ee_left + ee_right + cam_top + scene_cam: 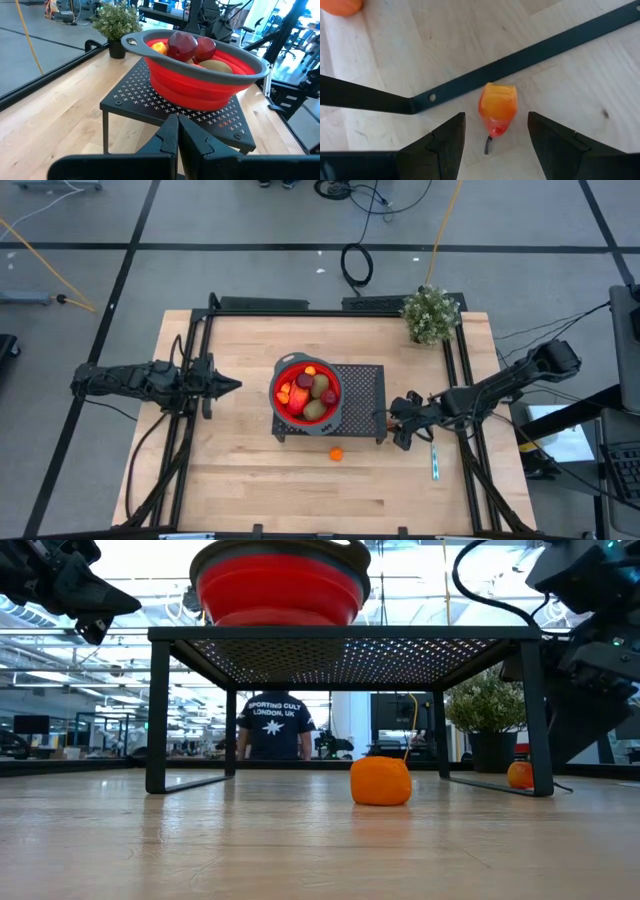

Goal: Pick & Place Fruit
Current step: Put the peach into the red colander on the shelf

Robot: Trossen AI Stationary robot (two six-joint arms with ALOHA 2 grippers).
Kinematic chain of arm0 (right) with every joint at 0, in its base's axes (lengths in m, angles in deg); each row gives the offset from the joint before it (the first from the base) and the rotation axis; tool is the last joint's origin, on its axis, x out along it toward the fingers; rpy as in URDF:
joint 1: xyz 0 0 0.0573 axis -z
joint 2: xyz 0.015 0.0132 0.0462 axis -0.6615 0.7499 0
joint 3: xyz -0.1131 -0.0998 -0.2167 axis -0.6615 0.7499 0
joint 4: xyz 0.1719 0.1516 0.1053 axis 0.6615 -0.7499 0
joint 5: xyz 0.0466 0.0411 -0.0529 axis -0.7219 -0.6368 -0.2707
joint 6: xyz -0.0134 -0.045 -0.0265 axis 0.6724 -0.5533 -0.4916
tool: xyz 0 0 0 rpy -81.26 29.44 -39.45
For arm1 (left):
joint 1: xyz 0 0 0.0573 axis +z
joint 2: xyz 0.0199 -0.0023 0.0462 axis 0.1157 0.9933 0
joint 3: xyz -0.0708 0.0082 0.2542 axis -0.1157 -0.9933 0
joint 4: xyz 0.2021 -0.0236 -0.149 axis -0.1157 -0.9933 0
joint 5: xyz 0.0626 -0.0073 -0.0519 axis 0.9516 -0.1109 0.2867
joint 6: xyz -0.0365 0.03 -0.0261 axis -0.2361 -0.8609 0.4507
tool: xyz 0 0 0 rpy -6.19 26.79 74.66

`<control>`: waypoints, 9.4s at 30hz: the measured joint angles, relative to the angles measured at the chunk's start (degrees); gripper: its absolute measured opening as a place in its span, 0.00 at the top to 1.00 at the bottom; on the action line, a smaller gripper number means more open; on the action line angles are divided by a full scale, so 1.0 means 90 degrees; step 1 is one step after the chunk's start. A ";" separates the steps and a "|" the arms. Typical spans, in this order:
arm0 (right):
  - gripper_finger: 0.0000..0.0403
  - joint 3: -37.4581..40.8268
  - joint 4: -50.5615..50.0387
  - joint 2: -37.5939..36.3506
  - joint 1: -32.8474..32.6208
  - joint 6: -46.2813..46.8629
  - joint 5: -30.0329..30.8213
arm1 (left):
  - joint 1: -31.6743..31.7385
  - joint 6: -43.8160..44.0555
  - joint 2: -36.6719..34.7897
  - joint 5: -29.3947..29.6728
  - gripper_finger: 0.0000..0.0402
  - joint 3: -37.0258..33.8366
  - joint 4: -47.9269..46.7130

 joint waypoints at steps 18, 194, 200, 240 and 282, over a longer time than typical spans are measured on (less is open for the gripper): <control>0.48 0.0000 0.0346 0.0284 0.0000 -0.0166 0.0335 | 0.0000 0.0081 0.0002 0.0018 0.98 0.0000 0.0015; 0.79 -0.4048 0.3462 0.0893 0.0348 -1.2463 0.0665 | -0.0001 0.3601 0.3852 -0.0540 0.54 0.0877 0.6749; 0.79 -0.4112 0.3445 0.1046 0.0479 -1.2503 0.0666 | -0.0002 0.3466 0.4383 -0.0821 0.51 0.1710 0.5697; 0.79 -0.4109 0.3175 0.1044 0.0335 -1.3309 0.1137 | 0.0531 0.4839 0.6985 -0.1817 0.49 0.4031 0.3891; 0.79 -0.4097 0.2963 0.1041 0.0469 -1.3283 0.1137 | 0.0910 0.5129 0.7443 -0.2841 0.61 0.4024 0.4490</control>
